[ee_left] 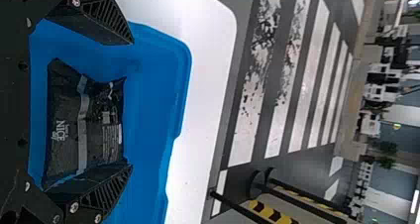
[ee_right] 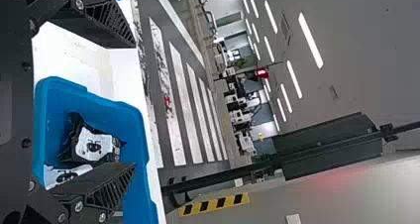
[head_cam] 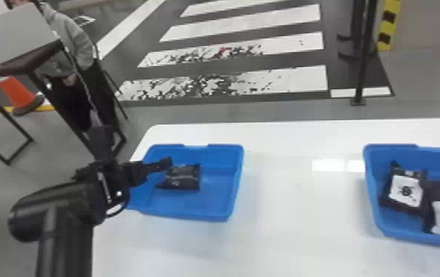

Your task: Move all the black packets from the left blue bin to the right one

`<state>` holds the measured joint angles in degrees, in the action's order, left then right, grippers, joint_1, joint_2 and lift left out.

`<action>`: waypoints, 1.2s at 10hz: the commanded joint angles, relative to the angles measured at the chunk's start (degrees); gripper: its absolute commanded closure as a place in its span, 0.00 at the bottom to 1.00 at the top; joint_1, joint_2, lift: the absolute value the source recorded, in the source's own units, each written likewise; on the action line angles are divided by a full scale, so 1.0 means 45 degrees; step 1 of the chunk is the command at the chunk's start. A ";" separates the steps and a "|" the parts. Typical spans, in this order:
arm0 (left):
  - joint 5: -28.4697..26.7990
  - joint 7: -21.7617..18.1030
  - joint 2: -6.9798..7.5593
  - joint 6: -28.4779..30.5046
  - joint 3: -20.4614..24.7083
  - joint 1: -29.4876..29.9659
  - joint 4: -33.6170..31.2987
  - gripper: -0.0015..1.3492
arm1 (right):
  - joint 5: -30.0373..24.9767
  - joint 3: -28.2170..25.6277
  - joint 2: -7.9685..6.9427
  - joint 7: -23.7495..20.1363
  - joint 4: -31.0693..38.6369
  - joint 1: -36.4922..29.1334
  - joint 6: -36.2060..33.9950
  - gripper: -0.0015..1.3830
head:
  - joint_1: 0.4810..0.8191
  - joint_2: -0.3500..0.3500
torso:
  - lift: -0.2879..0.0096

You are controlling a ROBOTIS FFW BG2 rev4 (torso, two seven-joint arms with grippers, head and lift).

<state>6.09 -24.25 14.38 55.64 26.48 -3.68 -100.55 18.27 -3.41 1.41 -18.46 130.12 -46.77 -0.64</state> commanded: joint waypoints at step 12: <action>-0.1684 0.0174 0.0436 0.1510 -0.1237 -0.2526 0.4299 0.89 | 0.0688 0.0124 0.0000 -0.0273 -0.0462 0.0175 -0.0701 0.16 | 0.63 1.00 | 0.50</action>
<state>-1.14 -23.45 16.29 63.80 21.22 -15.31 -81.14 21.30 -2.86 1.41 -19.65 128.05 -45.98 -3.72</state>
